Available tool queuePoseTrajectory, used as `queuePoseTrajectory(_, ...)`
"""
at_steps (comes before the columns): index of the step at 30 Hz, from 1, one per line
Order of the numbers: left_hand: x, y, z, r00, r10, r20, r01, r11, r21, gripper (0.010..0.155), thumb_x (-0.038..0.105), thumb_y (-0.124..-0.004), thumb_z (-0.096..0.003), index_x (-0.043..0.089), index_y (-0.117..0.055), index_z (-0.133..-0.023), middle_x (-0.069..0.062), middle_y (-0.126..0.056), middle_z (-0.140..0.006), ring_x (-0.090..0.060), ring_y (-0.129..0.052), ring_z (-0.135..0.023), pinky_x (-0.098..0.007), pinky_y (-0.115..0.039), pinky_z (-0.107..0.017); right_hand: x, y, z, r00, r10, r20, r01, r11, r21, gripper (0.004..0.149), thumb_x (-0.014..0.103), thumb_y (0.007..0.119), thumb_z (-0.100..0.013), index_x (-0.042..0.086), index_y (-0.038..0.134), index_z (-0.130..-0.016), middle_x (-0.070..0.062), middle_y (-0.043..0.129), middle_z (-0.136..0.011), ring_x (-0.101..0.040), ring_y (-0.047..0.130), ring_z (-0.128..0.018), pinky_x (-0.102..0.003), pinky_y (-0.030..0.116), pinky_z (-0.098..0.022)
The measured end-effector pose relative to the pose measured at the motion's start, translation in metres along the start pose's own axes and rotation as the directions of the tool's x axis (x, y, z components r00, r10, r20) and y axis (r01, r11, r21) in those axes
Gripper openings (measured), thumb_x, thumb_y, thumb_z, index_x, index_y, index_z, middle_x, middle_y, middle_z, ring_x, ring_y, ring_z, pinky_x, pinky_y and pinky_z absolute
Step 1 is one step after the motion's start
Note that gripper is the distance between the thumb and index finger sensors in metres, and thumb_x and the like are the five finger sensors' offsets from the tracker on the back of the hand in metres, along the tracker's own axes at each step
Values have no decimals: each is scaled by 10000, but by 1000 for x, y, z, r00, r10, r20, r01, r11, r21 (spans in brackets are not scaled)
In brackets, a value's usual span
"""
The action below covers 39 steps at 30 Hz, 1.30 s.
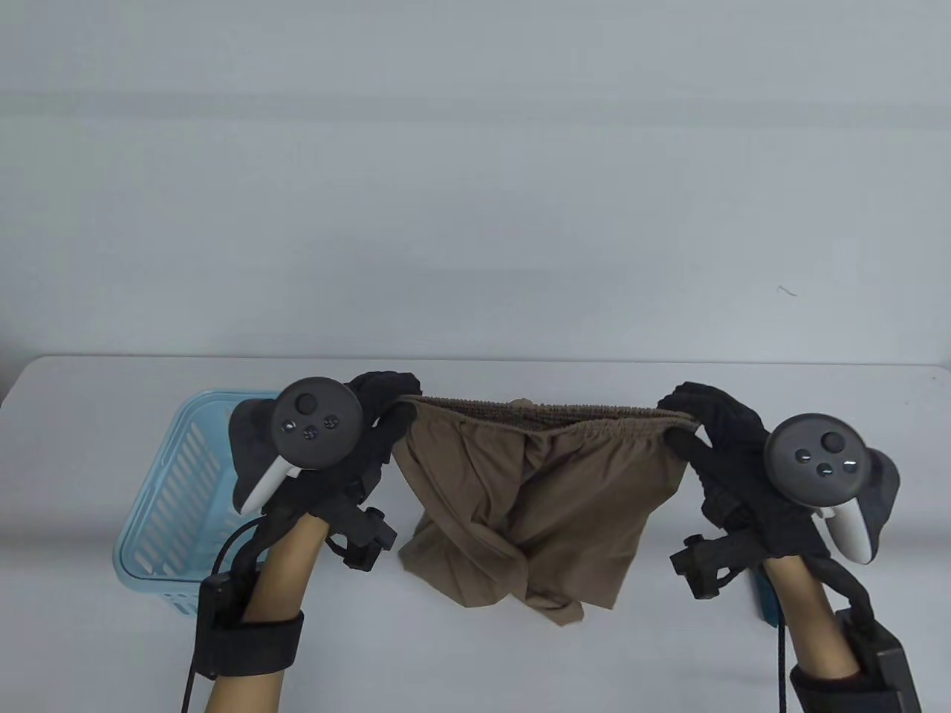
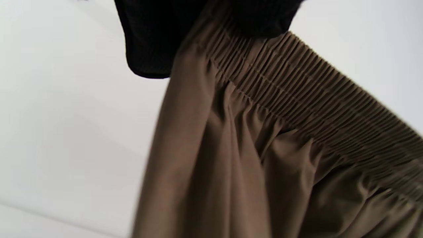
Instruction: Roll shorts into tight roll
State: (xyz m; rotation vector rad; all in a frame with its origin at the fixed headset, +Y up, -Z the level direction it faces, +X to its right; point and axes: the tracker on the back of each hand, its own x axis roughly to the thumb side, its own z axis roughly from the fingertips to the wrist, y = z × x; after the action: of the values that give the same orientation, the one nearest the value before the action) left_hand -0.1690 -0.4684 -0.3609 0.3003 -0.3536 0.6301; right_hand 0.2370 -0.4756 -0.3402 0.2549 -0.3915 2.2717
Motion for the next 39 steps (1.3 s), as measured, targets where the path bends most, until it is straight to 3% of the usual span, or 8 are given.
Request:
queuePoseTrajectory(4,19,19,7,996,22,85,-21,1000,-13,448,341,-677,-524,151,-747,-924,-116,-934,-853,-288,-1001,-751,-689,-538,-697,15,-23,4,997,-51,65,50,999,10,422,306,698,-505,185,721,-908,-116,835,-917,-341,910,-773,-555,679,-628)
queuePoseTrajectory(17,63,67,33,930,270,249,-234,958,-165,474,344,-713,-517,122,-769,-932,-91,-981,-807,-246,-1039,-678,-650,-624,-680,46,-88,41,943,-192,270,178,981,75,439,328,714,-516,128,769,-904,-118,950,-703,-245,991,-531,-484,765,-532)
queuePoseTrajectory(20,59,65,18,947,254,197,-219,959,-181,470,312,-702,-516,107,-775,-933,-98,-987,-800,-252,-1043,-674,-651,-617,-685,42,-85,27,949,-212,234,189,975,118,489,315,709,-524,130,703,-976,-101,949,-701,-245,986,-536,-488,759,-539)
queuePoseTrajectory(26,21,13,-36,993,116,36,-106,974,-200,450,284,-689,-500,157,-794,-919,-83,-978,-821,-255,-1032,-703,-656,-595,-692,-7,-38,-29,997,-80,14,78,993,89,442,287,713,-519,174,729,-946,-91,927,-804,-295,957,-667,-523,712,-596)
queuePoseTrajectory(30,-5,-21,-82,995,-31,-95,19,992,-124,445,267,-683,-480,217,-799,-907,-59,-955,-863,-262,-1003,-766,-683,-517,-704,-38,1,-73,988,-31,-152,35,999,21,422,257,717,-509,229,739,-930,-62,871,-912,-323,883,-805,-597,604,-663)
queuePoseTrajectory(33,-8,-18,-100,983,-115,-146,110,993,-37,444,260,-670,-478,283,-782,-907,-16,-911,-930,-264,-938,-878,-691,-405,-716,-32,9,-96,988,-9,-155,-1,998,-63,414,243,723,-496,269,756,-907,-42,830,-965,-333,811,-889,-635,541,-684)
queuePoseTrajectory(36,3,9,-98,987,-49,-150,74,984,164,441,271,-656,-488,349,-764,-909,37,-859,-1002,-263,-824,-1008,-668,-327,-745,0,-9,-105,999,45,-18,-48,974,-224,411,257,729,-485,317,769,-890,-6,762,-1028,-317,696,-991,-640,469,-720)
queuePoseTrajectory(39,11,29,-78,999,-22,-37,31,969,245,441,286,-650,-500,368,-749,-922,60,-842,-1024,-237,-808,-1034,-603,-332,-780,17,-27,-94,990,33,139,8,958,-285,411,265,740,-477,336,782,-879,19,761,-1034,-290,657,-1023,-607,442,-747)
